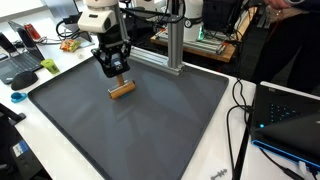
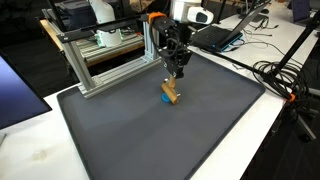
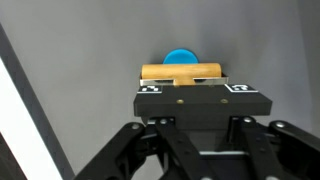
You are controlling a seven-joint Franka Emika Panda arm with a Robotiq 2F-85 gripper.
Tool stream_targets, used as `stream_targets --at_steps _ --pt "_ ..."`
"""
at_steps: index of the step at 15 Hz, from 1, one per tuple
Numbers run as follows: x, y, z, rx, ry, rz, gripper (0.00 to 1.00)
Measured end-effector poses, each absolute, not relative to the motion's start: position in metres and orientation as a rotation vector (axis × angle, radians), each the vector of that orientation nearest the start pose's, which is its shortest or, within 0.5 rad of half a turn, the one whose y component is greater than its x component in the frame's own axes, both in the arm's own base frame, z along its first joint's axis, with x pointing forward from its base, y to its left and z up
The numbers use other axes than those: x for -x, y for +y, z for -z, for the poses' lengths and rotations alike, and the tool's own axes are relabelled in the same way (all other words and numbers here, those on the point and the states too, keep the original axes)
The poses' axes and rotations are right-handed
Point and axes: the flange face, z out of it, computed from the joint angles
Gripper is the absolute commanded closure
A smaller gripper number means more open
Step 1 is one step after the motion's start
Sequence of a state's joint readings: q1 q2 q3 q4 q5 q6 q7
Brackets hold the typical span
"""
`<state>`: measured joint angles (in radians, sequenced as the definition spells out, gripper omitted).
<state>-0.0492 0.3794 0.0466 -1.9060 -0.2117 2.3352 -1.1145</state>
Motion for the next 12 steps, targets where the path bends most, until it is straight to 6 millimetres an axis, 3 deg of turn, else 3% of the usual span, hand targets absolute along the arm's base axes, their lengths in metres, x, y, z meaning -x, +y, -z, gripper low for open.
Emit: stream_targets --at_steps 5,12 --pt "-0.631 -0.013 -0.304 2.688 -1.913 -0.083 0.78" --pt "-0.629 -0.042 -0.292 2.711 -1.925 -0.231 0.78"
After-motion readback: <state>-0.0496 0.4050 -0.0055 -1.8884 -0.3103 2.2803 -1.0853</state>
